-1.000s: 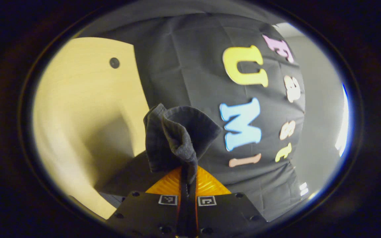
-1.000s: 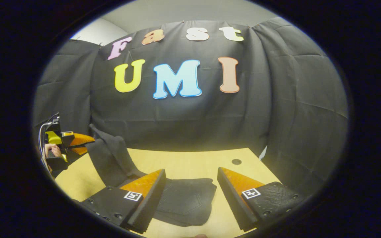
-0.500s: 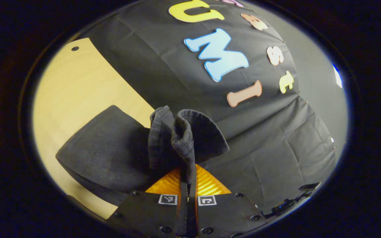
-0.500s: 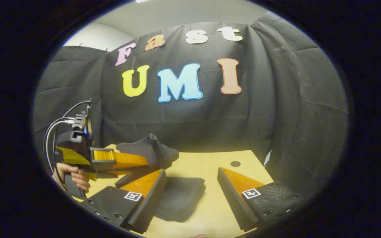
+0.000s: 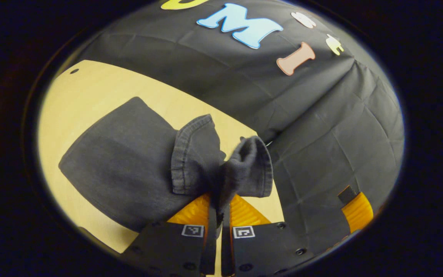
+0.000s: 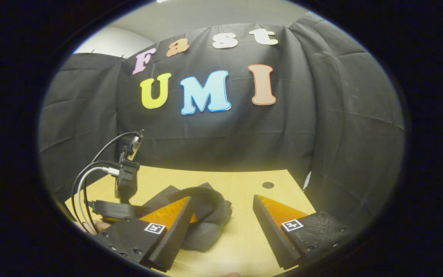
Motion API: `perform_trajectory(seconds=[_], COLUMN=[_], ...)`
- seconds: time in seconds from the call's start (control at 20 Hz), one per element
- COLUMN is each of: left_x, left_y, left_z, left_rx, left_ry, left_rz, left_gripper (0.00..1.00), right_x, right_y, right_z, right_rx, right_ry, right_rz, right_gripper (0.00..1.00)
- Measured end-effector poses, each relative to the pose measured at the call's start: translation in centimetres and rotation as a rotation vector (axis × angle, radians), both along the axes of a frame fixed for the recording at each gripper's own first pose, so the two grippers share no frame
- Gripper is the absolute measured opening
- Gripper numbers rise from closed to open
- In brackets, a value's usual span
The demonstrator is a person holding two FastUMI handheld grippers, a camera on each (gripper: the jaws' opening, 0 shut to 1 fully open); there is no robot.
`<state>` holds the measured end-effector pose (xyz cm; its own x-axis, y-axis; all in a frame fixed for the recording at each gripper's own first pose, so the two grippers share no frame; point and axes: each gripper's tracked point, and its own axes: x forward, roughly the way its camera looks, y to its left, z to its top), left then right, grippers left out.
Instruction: Grasp the waist and the cuffs of the jeans and fold them to make the two legs overlap; first hold the waist and fold one-third of the jeans toward the cuffs, then hold the cuffs and fold the remaining one-third in the same direction to finish folding.
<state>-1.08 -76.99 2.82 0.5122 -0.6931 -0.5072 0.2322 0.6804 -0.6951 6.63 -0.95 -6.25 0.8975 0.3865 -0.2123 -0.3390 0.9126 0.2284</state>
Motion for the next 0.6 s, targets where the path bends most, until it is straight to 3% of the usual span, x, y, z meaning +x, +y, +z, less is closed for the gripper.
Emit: perform_trajectory(seconds=[0.05, 0.1, 0.15, 0.3, 0.5, 0.55, 0.6], left_x=[0.2, -0.1, -0.2, -0.9, -1.3, -1.5, -1.5], left_y=[0.3, 0.6, 1.0, 2.7, 6.4, 7.4, 8.9], left_z=[0.2, 0.3, 0.4, 2.1, 7.0, 8.3, 9.8], left_rx=[0.001, 0.01, 0.019, 0.07, 0.125, 0.137, 0.148], left_ry=[-0.013, -0.026, -0.042, -0.116, -0.269, -0.309, -0.352], left_rz=[0.001, 0.003, 0.005, 0.017, 0.067, 0.089, 0.113], left_gripper=[0.25, 0.36, 0.61, 0.93, 0.94, 1.0, 0.94], right_x=[0.0, 0.0, -0.1, -0.6, -1.6, -1.8, -1.9], right_y=[-0.2, -0.4, -0.5, -0.8, -1.1, -1.2, -1.4], right_z=[0.1, 0.0, 0.0, -0.1, 0.4, 0.8, 1.1], right_rx=[-0.007, -0.015, -0.021, -0.023, -0.023, -0.022, -0.022], right_ry=[-0.005, -0.01, -0.016, -0.019, -0.026, -0.036, -0.05], right_rz=[-0.006, -0.015, -0.026, -0.051, -0.079, -0.088, -0.1], right_gripper=[0.89, 0.93, 0.93, 0.93, 0.93, 0.93, 0.93])
